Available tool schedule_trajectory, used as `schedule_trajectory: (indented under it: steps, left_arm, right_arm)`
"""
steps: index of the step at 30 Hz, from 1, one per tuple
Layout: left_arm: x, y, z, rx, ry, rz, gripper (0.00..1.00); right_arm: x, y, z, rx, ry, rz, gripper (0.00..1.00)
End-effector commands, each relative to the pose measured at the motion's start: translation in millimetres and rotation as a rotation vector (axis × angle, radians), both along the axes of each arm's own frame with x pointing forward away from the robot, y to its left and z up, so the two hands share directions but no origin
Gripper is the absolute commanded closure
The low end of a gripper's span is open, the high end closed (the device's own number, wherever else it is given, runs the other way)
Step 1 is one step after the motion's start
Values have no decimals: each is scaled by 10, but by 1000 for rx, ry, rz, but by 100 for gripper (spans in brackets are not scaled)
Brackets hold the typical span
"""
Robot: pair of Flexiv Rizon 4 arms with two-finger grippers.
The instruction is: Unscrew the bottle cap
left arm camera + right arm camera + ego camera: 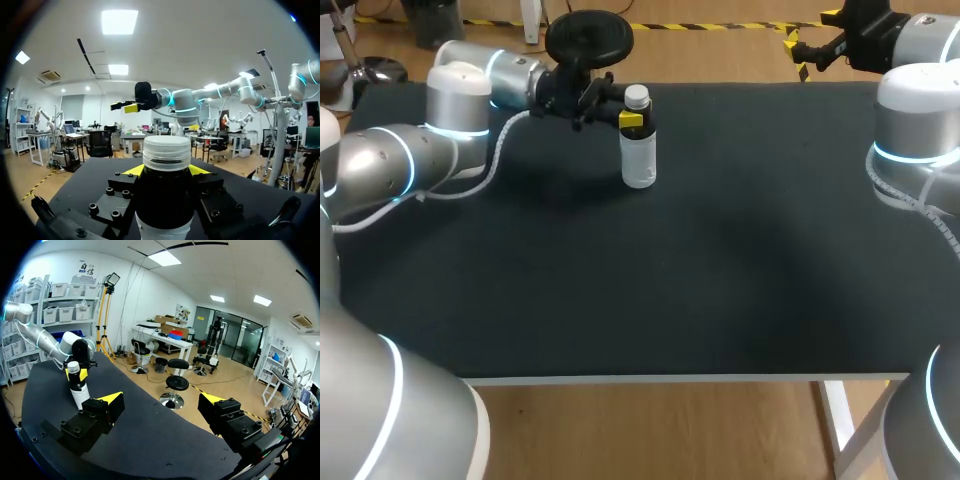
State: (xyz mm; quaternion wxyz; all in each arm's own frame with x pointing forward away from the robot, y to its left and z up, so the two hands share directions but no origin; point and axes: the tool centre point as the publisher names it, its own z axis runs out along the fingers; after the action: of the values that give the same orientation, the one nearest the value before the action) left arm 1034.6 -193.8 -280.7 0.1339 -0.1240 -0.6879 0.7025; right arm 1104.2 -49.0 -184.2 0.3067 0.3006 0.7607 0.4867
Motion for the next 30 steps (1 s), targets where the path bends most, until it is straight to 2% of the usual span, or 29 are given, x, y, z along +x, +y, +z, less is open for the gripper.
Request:
schedule_trajectory:
  steps: [1, 30]
  left_arm:
    - [51, 11, -14, -6, 3, -6, 100]
    - [54, 18, -5, 11, 9, 6, 100]
  right_arm:
    - [2, -3, -1, 0, 0, 1, 0]
    - [2, -3, -1, 0, 0, 1, 0]
